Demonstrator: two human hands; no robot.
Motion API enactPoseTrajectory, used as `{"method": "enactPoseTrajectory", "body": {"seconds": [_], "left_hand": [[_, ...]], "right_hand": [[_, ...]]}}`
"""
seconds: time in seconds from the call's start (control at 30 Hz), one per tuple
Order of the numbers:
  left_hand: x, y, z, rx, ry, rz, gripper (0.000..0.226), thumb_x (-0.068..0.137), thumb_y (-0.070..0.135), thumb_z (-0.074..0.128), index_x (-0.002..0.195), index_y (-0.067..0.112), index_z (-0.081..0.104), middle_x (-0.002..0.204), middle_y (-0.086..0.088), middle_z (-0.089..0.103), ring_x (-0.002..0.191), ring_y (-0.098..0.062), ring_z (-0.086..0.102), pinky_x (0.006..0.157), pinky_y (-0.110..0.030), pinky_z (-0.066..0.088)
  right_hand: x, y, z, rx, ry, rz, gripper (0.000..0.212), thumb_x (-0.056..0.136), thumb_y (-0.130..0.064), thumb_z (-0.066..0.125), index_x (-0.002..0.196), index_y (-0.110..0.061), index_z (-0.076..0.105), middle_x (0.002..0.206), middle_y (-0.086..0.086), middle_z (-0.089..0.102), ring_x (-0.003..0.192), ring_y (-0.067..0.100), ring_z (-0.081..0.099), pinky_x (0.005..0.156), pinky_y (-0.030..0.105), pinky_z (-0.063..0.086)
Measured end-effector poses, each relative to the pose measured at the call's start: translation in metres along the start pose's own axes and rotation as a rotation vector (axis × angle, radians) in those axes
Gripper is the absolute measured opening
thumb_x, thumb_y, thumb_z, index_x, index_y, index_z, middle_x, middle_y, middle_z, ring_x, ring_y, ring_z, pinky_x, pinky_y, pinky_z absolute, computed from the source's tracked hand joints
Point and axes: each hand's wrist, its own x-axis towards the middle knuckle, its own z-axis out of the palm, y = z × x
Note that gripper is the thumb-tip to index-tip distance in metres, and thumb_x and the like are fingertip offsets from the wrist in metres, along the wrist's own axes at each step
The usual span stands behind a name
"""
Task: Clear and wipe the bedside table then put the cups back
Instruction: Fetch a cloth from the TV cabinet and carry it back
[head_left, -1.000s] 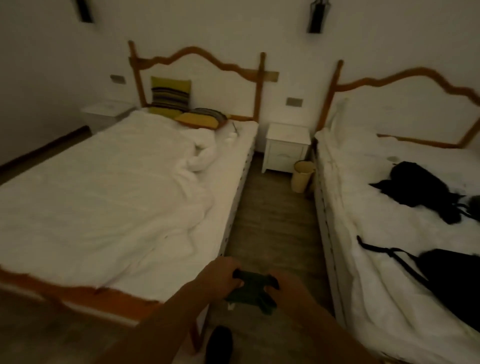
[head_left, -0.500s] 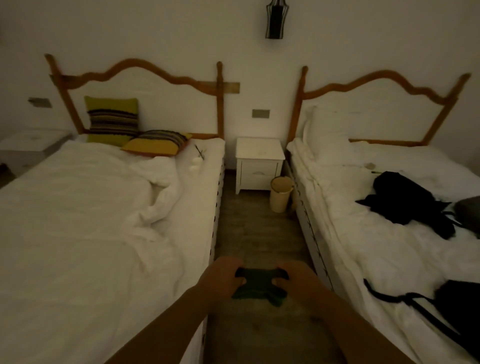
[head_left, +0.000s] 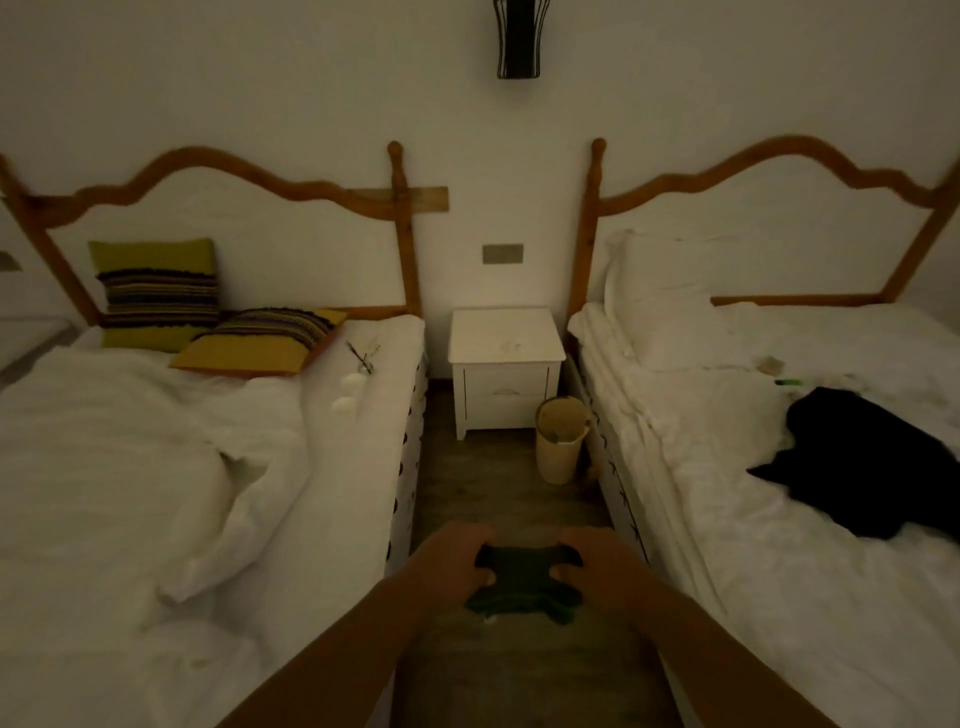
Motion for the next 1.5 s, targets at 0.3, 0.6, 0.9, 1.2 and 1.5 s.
{"method": "enactPoseTrajectory", "body": {"seconds": [0.3,0.6,0.9,1.2,1.5], "left_hand": [[0.167,0.003,-0.087,0.064,0.030,-0.072,0.028,0.093,0.024,0.059,0.120,0.014,0.059,0.122,-0.007,0.058,0.115,-0.022,0.054,0.106,-0.038,0.042],[0.340,-0.055,-0.152,0.096,0.041,-0.048,0.026,0.092,0.027,0.061,0.114,0.014,0.061,0.118,-0.006,0.059,0.108,-0.019,0.055,0.097,-0.031,0.044],[0.534,-0.117,-0.247,0.055,-0.066,-0.059,0.040,0.092,0.025,0.061,0.131,0.016,0.055,0.136,-0.006,0.053,0.126,-0.022,0.047,0.107,-0.033,0.034],[0.685,-0.166,-0.291,-0.003,-0.162,-0.060,0.046,0.094,0.014,0.055,0.139,0.012,0.047,0.145,-0.009,0.045,0.134,-0.023,0.039,0.112,-0.029,0.026],[0.843,-0.226,-0.297,-0.131,-0.082,-0.272,0.034,0.093,0.007,0.054,0.126,0.006,0.058,0.130,-0.015,0.056,0.121,-0.027,0.051,0.103,-0.027,0.034]], "right_hand": [[0.160,0.019,-0.113,-0.066,-0.004,-0.026,0.023,0.094,-0.031,0.057,0.115,-0.022,0.059,0.109,-0.002,0.062,0.098,0.013,0.058,0.091,0.030,0.048],[0.344,0.047,-0.164,-0.077,-0.003,-0.064,0.015,0.092,-0.027,0.060,0.106,-0.023,0.061,0.095,-0.006,0.059,0.089,0.011,0.057,0.081,0.023,0.044],[0.541,0.062,-0.229,-0.123,0.014,-0.041,0.020,0.091,-0.034,0.061,0.109,-0.027,0.064,0.077,-0.024,0.038,0.082,0.001,0.042,0.080,0.019,0.034],[0.689,0.087,-0.274,-0.101,0.013,0.021,0.026,0.095,-0.032,0.055,0.119,-0.025,0.062,0.111,-0.001,0.067,0.102,0.016,0.060,0.074,0.017,0.030],[0.890,0.154,-0.277,0.090,-0.203,0.007,0.019,0.097,-0.017,0.052,0.113,-0.011,0.061,0.114,0.011,0.064,0.105,0.027,0.059,0.087,0.031,0.044]]}}
